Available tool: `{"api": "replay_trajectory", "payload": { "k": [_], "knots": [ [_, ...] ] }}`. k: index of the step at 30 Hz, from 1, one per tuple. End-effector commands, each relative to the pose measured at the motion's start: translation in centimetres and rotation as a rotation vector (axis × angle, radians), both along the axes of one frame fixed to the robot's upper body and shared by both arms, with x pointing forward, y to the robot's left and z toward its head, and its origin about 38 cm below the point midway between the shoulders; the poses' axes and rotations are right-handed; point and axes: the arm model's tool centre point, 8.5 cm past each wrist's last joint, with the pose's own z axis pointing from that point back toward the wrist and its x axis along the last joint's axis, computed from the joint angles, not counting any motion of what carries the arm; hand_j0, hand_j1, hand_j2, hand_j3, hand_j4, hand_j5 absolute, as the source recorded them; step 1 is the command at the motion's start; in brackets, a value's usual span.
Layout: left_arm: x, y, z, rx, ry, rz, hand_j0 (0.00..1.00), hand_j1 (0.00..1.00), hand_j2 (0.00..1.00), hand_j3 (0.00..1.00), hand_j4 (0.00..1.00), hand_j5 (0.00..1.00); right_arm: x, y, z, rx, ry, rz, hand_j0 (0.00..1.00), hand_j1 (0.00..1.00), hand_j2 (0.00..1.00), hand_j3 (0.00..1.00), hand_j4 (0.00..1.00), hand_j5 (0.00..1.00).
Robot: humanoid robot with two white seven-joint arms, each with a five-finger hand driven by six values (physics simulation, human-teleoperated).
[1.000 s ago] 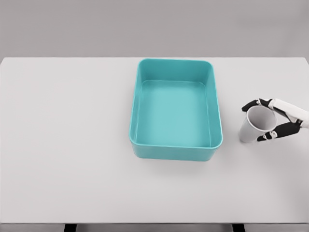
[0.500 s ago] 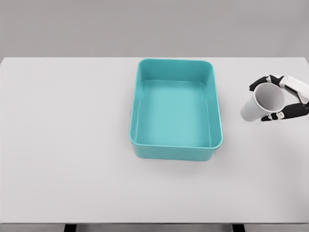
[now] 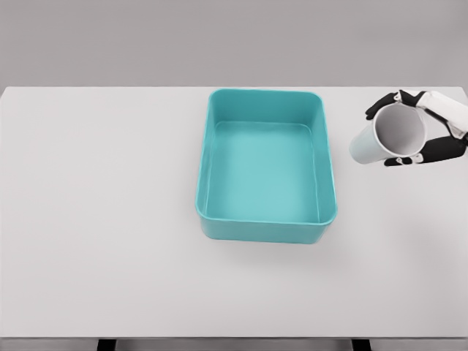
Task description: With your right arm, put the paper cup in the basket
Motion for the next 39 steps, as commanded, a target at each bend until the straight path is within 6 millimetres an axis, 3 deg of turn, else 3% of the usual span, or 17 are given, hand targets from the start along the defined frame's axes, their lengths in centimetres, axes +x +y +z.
{"api": "replay_trajectory", "payload": {
  "k": [1, 10, 20, 34, 39],
  "knots": [
    [0.0, 0.0, 0.0, 0.0, 0.0, 0.0, 1.0, 1.0, 1.0, 1.0, 1.0, 1.0, -0.4, 1.2, 0.7, -0.014, -0.031, 0.028, 0.58, 0.58, 0.58, 0.58, 0.58, 0.58],
    [0.0, 0.0, 0.0, 0.0, 0.0, 0.0, 1.0, 1.0, 1.0, 1.0, 1.0, 1.0, -0.8, 4.5, 2.1, -0.061, -0.131, 0.09, 0.58, 0.58, 0.58, 0.58, 0.58, 0.58],
    [0.0, 0.0, 0.0, 0.0, 0.0, 0.0, 1.0, 1.0, 1.0, 1.0, 1.0, 1.0, 0.3, 8.2, 2.0, -0.096, -0.187, 0.127, 0.57, 0.57, 0.57, 0.57, 0.57, 0.57],
    [0.0, 0.0, 0.0, 0.0, 0.0, 0.0, 1.0, 1.0, 1.0, 1.0, 1.0, 1.0, 2.9, 18.8, -2.2, -0.383, -0.17, 0.124, 0.57, 0.57, 0.57, 0.57, 0.57, 0.57],
    [0.0, 0.0, 0.0, 0.0, 0.0, 0.0, 1.0, 1.0, 1.0, 1.0, 1.0, 1.0, 3.7, 19.2, -3.4, -0.515, -0.178, 0.037, 0.57, 0.57, 0.57, 0.57, 0.57, 0.57]
  ]
}}
